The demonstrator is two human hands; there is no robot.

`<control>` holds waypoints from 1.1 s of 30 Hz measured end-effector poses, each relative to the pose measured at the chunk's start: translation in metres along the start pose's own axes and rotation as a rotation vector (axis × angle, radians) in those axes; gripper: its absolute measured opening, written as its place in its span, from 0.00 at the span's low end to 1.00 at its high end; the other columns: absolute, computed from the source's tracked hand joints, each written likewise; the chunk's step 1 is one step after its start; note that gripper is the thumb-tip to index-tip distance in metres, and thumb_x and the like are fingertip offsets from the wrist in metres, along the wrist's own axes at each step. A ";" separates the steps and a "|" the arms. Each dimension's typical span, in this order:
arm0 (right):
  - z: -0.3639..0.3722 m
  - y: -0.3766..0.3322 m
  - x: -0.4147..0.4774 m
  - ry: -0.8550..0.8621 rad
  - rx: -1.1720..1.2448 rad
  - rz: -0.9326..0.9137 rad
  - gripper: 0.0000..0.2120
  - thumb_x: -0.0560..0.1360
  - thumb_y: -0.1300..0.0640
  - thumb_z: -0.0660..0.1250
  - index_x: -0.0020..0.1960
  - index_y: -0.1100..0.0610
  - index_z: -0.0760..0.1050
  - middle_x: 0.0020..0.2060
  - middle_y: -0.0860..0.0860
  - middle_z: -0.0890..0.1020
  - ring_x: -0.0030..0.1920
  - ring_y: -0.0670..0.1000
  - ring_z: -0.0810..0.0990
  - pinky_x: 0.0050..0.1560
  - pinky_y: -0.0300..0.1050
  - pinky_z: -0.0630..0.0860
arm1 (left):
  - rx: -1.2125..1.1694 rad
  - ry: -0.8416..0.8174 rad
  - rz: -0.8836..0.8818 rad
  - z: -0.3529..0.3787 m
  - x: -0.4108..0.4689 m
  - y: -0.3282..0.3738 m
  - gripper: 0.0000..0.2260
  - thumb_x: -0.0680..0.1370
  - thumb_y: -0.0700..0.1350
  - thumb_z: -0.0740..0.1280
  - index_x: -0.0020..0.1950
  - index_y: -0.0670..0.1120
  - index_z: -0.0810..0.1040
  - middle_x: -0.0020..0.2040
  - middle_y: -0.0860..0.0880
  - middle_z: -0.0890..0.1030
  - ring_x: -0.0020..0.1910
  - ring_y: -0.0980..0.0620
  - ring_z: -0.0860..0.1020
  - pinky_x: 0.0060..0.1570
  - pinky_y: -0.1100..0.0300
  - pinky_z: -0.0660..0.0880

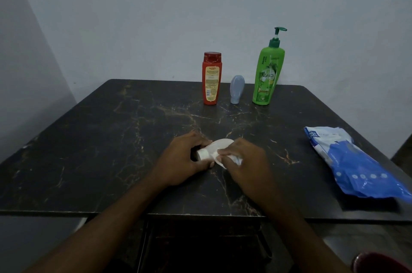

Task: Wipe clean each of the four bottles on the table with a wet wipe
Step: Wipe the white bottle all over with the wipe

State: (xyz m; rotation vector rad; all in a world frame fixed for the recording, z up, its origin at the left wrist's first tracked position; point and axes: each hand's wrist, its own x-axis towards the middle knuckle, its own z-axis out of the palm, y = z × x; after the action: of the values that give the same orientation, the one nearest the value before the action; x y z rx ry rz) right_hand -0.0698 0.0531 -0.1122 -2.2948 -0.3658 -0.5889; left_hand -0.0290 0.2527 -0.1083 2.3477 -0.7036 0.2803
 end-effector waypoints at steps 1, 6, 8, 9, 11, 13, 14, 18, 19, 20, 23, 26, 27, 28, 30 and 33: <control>-0.001 0.002 0.001 0.043 -0.004 0.055 0.06 0.73 0.58 0.73 0.49 0.53 0.84 0.46 0.48 0.83 0.47 0.45 0.79 0.52 0.41 0.75 | -0.005 -0.002 -0.002 0.000 0.000 0.000 0.22 0.71 0.53 0.78 0.63 0.52 0.82 0.56 0.59 0.80 0.54 0.63 0.78 0.53 0.67 0.75; -0.005 0.012 0.005 0.187 -0.015 0.326 0.05 0.73 0.55 0.71 0.48 0.51 0.84 0.45 0.47 0.84 0.44 0.44 0.79 0.46 0.40 0.74 | -0.003 -0.009 -0.020 0.000 0.001 0.000 0.22 0.71 0.54 0.79 0.63 0.52 0.81 0.56 0.60 0.79 0.53 0.64 0.77 0.49 0.70 0.73; -0.005 0.010 0.004 0.163 -0.016 0.290 0.05 0.74 0.56 0.71 0.48 0.52 0.83 0.46 0.47 0.83 0.45 0.44 0.79 0.48 0.41 0.75 | 0.003 -0.004 -0.017 0.000 0.001 0.001 0.21 0.71 0.54 0.79 0.62 0.53 0.81 0.56 0.60 0.79 0.53 0.64 0.76 0.48 0.72 0.72; -0.005 0.007 0.003 0.131 -0.016 0.242 0.05 0.74 0.56 0.72 0.49 0.53 0.83 0.46 0.47 0.82 0.45 0.44 0.78 0.49 0.40 0.74 | 0.004 -0.002 -0.014 0.000 0.001 0.001 0.21 0.71 0.53 0.79 0.61 0.53 0.81 0.55 0.60 0.79 0.53 0.65 0.76 0.48 0.73 0.72; -0.006 0.001 0.002 0.026 -0.020 0.128 0.06 0.74 0.55 0.72 0.51 0.53 0.83 0.47 0.46 0.81 0.47 0.42 0.77 0.51 0.36 0.73 | 0.000 0.001 -0.010 0.000 0.001 0.001 0.20 0.71 0.53 0.79 0.60 0.52 0.81 0.54 0.60 0.79 0.52 0.65 0.76 0.47 0.74 0.71; -0.005 -0.003 0.001 -0.056 0.009 0.021 0.07 0.73 0.55 0.73 0.51 0.52 0.83 0.47 0.45 0.82 0.47 0.41 0.78 0.52 0.35 0.73 | 0.002 -0.002 -0.005 0.000 0.002 0.001 0.19 0.71 0.52 0.78 0.60 0.52 0.81 0.54 0.60 0.79 0.51 0.65 0.77 0.47 0.73 0.71; -0.004 -0.004 0.000 -0.071 0.026 -0.015 0.06 0.73 0.56 0.74 0.50 0.52 0.84 0.46 0.46 0.82 0.46 0.41 0.78 0.52 0.35 0.74 | 0.003 -0.005 -0.001 0.000 0.002 0.001 0.19 0.71 0.52 0.78 0.60 0.52 0.81 0.54 0.60 0.80 0.51 0.65 0.77 0.48 0.72 0.71; -0.001 0.004 0.001 0.031 0.001 0.045 0.03 0.72 0.57 0.73 0.45 0.50 0.83 0.43 0.44 0.82 0.44 0.42 0.78 0.49 0.40 0.76 | -0.006 -0.016 -0.002 0.000 0.003 0.002 0.19 0.71 0.54 0.78 0.60 0.53 0.82 0.54 0.60 0.80 0.51 0.64 0.77 0.48 0.69 0.74; -0.002 0.008 0.002 0.073 -0.010 0.116 0.03 0.72 0.57 0.72 0.44 0.50 0.82 0.42 0.45 0.81 0.44 0.42 0.78 0.49 0.42 0.77 | -0.007 -0.017 -0.005 0.000 0.003 0.002 0.19 0.71 0.54 0.78 0.61 0.53 0.82 0.54 0.60 0.80 0.51 0.64 0.77 0.47 0.70 0.73; -0.003 0.012 0.003 0.110 -0.021 0.191 0.03 0.73 0.57 0.71 0.43 0.49 0.81 0.43 0.45 0.81 0.43 0.43 0.78 0.48 0.44 0.77 | -0.007 -0.017 -0.007 0.000 0.002 0.002 0.20 0.71 0.54 0.78 0.61 0.53 0.82 0.54 0.60 0.80 0.51 0.65 0.77 0.47 0.71 0.73; -0.003 0.015 0.004 0.138 -0.045 0.263 0.04 0.73 0.57 0.70 0.44 0.48 0.81 0.44 0.45 0.81 0.43 0.43 0.78 0.45 0.36 0.74 | -0.022 -0.005 -0.008 -0.001 0.001 0.003 0.21 0.71 0.54 0.79 0.62 0.52 0.82 0.53 0.60 0.80 0.51 0.64 0.77 0.47 0.72 0.73; 0.000 0.007 0.002 0.073 -0.024 0.065 0.04 0.72 0.58 0.73 0.46 0.52 0.83 0.43 0.45 0.81 0.44 0.41 0.78 0.46 0.30 0.70 | -0.025 -0.006 -0.012 -0.001 0.000 0.004 0.20 0.71 0.54 0.78 0.61 0.52 0.83 0.52 0.60 0.81 0.50 0.62 0.78 0.48 0.69 0.74; 0.001 0.004 0.001 0.043 -0.001 -0.004 0.04 0.72 0.58 0.73 0.46 0.52 0.83 0.43 0.45 0.81 0.44 0.41 0.78 0.47 0.30 0.71 | -0.026 -0.007 -0.010 -0.002 -0.001 0.004 0.20 0.71 0.53 0.78 0.61 0.52 0.83 0.52 0.59 0.81 0.50 0.62 0.79 0.48 0.69 0.74; 0.001 0.001 0.000 0.013 0.027 -0.052 0.05 0.71 0.59 0.74 0.46 0.52 0.84 0.43 0.44 0.81 0.44 0.40 0.78 0.48 0.28 0.70 | -0.030 -0.008 -0.006 -0.002 -0.001 0.004 0.19 0.72 0.53 0.78 0.61 0.52 0.83 0.52 0.59 0.81 0.50 0.62 0.79 0.48 0.70 0.74; 0.001 0.001 -0.001 -0.025 0.047 -0.077 0.06 0.72 0.58 0.74 0.47 0.51 0.84 0.43 0.43 0.81 0.46 0.39 0.78 0.49 0.27 0.70 | -0.037 -0.013 -0.005 -0.003 -0.002 0.004 0.18 0.72 0.53 0.78 0.61 0.52 0.83 0.53 0.59 0.82 0.51 0.63 0.79 0.48 0.72 0.73; 0.000 0.006 0.000 0.055 0.007 0.038 0.04 0.72 0.57 0.73 0.46 0.51 0.83 0.43 0.43 0.81 0.44 0.40 0.78 0.49 0.35 0.74 | -0.063 -0.005 -0.031 -0.005 -0.002 0.006 0.17 0.73 0.52 0.78 0.60 0.52 0.84 0.53 0.58 0.82 0.51 0.63 0.79 0.47 0.71 0.74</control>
State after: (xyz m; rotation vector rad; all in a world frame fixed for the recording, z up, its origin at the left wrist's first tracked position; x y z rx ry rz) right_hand -0.0669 0.0486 -0.1159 -2.2685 -0.2971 -0.6298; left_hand -0.0337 0.2526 -0.1022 2.2983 -0.6683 0.2347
